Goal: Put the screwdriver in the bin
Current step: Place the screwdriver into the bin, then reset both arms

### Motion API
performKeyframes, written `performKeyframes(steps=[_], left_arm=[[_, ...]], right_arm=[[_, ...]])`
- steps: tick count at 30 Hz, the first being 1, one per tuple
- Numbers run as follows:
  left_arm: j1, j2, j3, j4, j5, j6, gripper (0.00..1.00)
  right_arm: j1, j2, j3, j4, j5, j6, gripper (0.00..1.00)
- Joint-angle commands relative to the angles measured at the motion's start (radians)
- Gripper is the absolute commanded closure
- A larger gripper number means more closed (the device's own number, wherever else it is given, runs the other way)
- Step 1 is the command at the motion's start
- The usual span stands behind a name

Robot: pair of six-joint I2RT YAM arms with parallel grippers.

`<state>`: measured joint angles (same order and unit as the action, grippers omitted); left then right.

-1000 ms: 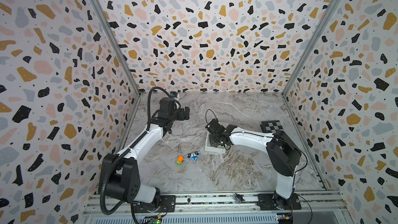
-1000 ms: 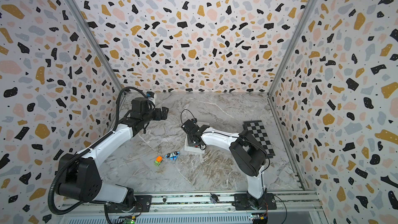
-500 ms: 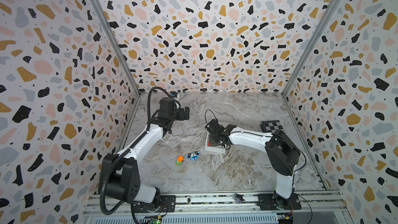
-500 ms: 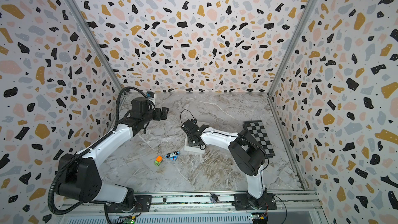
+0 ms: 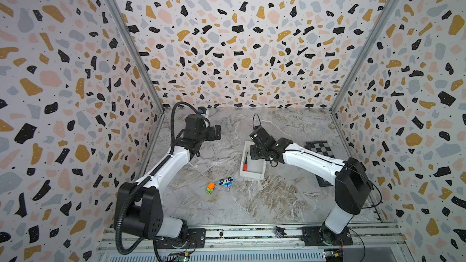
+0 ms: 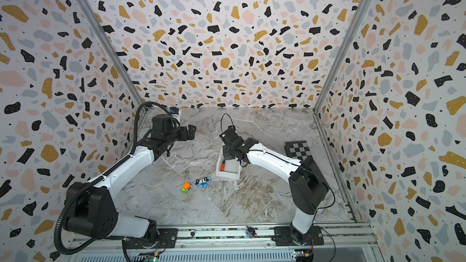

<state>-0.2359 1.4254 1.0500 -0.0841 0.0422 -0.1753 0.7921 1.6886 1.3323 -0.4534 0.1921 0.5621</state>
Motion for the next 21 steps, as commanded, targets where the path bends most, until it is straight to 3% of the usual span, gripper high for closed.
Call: performKeyframes(steps=[1, 14, 16, 21], left_arm=[[0.007, -0.016, -0.015, 0.036, -0.01, 0.007, 0.0], [0.013, -0.049, -0.051, 0.083, -0.033, 0.014, 0.0], [0.017, -0.069, -0.068, 0.106, -0.033, 0.016, 0.0], [0.035, -0.137, -0.118, 0.189, -0.028, 0.029, 0.0]], right_arm=[[-0.026, -0.065, -0.029, 0.004, -0.021, -0.028, 0.7], [-0.124, -0.233, -0.188, 0.078, -0.065, -0.072, 0.61], [-0.157, -0.278, -0.221, 0.091, -0.067, -0.101, 0.56], [-0.303, -0.415, -0.299, 0.13, -0.126, -0.195, 0.32]])
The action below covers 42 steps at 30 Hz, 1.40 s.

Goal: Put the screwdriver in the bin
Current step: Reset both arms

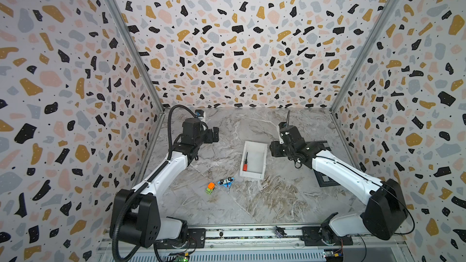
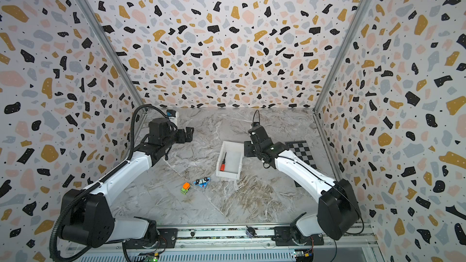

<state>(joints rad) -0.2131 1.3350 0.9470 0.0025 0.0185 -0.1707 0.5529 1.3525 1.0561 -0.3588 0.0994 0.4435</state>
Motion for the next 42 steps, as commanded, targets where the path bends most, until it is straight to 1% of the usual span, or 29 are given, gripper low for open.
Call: performKeyframes(steps=[1, 2, 3, 4, 5, 8, 10, 13, 14, 16, 17, 19, 21, 23, 25, 27, 29, 32, 34, 36, 38, 40, 42], left_arm=[[0.013, -0.062, -0.021, 0.112, -0.013, 0.026, 0.0], [0.014, -0.082, -0.026, 0.122, -0.026, 0.032, 0.0], [0.016, -0.102, -0.031, 0.135, -0.039, 0.039, 0.0], [0.017, -0.127, -0.043, 0.157, -0.066, 0.039, 0.0], [0.018, -0.158, -0.061, 0.186, -0.1, 0.037, 0.0], [0.02, -0.26, -0.135, 0.289, -0.237, 0.025, 0.0], [0.02, -0.327, -0.202, 0.354, -0.284, 0.053, 0.0], [0.023, -0.401, -0.341, 0.449, -0.407, 0.077, 0.0], [0.027, -0.417, -0.381, 0.474, -0.432, 0.085, 0.0], [0.035, -0.435, -0.488, 0.548, -0.445, 0.123, 0.0], [0.038, -0.435, -0.534, 0.596, -0.459, 0.123, 0.0], [0.04, -0.425, -0.633, 0.706, -0.487, 0.082, 0.0], [0.04, -0.406, -0.727, 0.822, -0.506, 0.049, 0.0], [0.04, -0.372, -0.803, 0.959, -0.524, 0.052, 0.0], [0.04, -0.329, -0.842, 1.042, -0.558, 0.052, 0.0], [0.041, -0.319, -0.818, 1.006, -0.536, 0.075, 0.0], [0.041, -0.286, -0.8, 1.022, -0.527, 0.095, 0.0], [0.043, -0.254, -0.765, 0.994, -0.52, 0.112, 0.0], [0.049, -0.236, -0.77, 1.001, -0.533, 0.124, 0.0], [0.055, -0.228, -0.779, 0.984, -0.518, 0.127, 0.0], [0.058, -0.218, -0.824, 1.044, -0.497, 0.123, 0.0], [0.063, -0.188, -0.868, 1.134, -0.512, 0.103, 0.0], [0.071, -0.166, -0.868, 1.159, -0.506, 0.116, 0.0]], right_arm=[[-0.102, -0.109, -0.039, 0.047, -0.052, -0.103, 0.28], [-0.145, -0.139, -0.046, 0.051, -0.07, -0.122, 0.26], [-0.183, -0.163, -0.05, 0.048, -0.084, -0.139, 0.2], [-0.222, -0.19, -0.054, 0.049, -0.094, -0.157, 0.09], [-0.262, -0.22, -0.058, 0.055, -0.099, -0.176, 0.01], [-0.343, -0.314, -0.103, 0.116, -0.133, -0.257, 0.01], [-0.379, -0.376, -0.155, 0.187, -0.143, -0.3, 0.01], [-0.426, -0.454, -0.264, 0.326, -0.138, -0.339, 0.01], [-0.439, -0.464, -0.292, 0.359, -0.13, -0.343, 0.01], [-0.463, -0.469, -0.353, 0.431, -0.141, -0.379, 0.01], [-0.468, -0.464, -0.38, 0.46, -0.125, -0.389, 0.01], [-0.47, -0.445, -0.446, 0.538, -0.05, -0.39, 0.01], [-0.481, -0.429, -0.496, 0.6, -0.006, -0.359, 0.01], [-0.496, -0.419, -0.559, 0.683, -0.035, -0.35, 0.01], [-0.498, -0.405, -0.645, 0.829, -0.057, -0.358, 0.01], [-0.498, -0.369, -0.712, 0.968, -0.05, -0.363, 0.01], [-0.498, -0.313, -0.745, 1.072, -0.035, -0.362, 0.01], [-0.498, -0.195, -0.746, 1.151, -0.043, -0.374, 0.01], [-0.497, -0.122, -0.744, 1.204, -0.072, -0.38, 0.01], [-0.49, -0.066, -0.731, 1.216, -0.086, -0.409, 0.01], [-0.495, -0.02, -0.74, 1.274, -0.117, -0.435, 0.01], [-0.503, 0.027, -0.751, 1.319, -0.142, -0.438, 0.01], [-0.5, 0.038, -0.743, 1.319, -0.158, -0.46, 0.01]])
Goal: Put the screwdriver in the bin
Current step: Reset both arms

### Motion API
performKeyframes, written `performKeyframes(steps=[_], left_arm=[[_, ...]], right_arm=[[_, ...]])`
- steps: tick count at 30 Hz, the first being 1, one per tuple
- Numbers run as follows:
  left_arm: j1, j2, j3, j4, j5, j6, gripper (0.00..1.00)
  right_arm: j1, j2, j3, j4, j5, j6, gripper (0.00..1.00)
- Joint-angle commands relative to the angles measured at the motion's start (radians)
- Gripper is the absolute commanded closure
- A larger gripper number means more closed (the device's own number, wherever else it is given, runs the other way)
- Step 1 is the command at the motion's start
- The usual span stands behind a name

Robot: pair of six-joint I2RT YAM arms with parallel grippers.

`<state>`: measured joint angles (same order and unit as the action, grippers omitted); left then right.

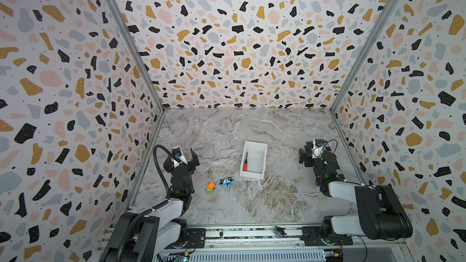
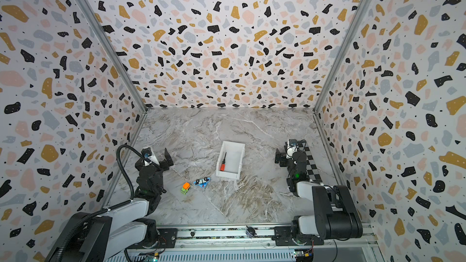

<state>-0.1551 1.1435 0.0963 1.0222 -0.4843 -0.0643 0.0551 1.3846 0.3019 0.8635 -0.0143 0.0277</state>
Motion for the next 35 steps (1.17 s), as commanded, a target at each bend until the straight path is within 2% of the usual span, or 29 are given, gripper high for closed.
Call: performKeyframes(steps=[1, 4, 5, 6, 8, 11, 13, 16, 29, 35], left_arm=[[0.017, 0.045, -0.014, 0.161, 0.002, 0.013, 0.0], [0.026, 0.13, 0.001, 0.201, 0.033, 0.015, 0.0], [0.026, 0.166, -0.006, 0.244, 0.037, 0.018, 0.0], [0.026, 0.208, -0.013, 0.29, 0.04, 0.017, 0.0], [0.029, 0.275, -0.005, 0.36, 0.043, 0.018, 0.0], [0.032, 0.245, 0.077, 0.145, 0.075, 0.026, 0.0], [0.032, 0.268, 0.057, 0.221, 0.073, 0.028, 0.0], [0.034, 0.252, 0.072, 0.166, 0.078, 0.027, 0.0], [0.034, 0.252, 0.068, 0.176, 0.075, 0.028, 0.0], [0.034, 0.251, 0.069, 0.174, 0.075, 0.027, 0.0]], right_arm=[[0.004, 0.012, -0.012, 0.145, -0.036, -0.052, 0.01], [0.01, 0.076, -0.117, 0.38, 0.0, -0.047, 0.01], [0.016, 0.13, -0.148, 0.54, 0.008, -0.055, 0.01], [0.017, 0.133, -0.13, 0.511, 0.013, -0.055, 0.01], [0.009, 0.103, -0.062, 0.304, 0.005, -0.045, 0.01], [0.006, 0.111, -0.071, 0.339, 0.0, -0.043, 0.01], [0.006, 0.113, -0.072, 0.345, 0.002, -0.045, 0.01], [0.009, 0.105, -0.078, 0.348, 0.002, -0.047, 0.01], [0.026, 0.105, -0.081, 0.352, 0.028, -0.059, 0.01], [0.008, 0.107, -0.073, 0.339, -0.008, -0.053, 0.01]])
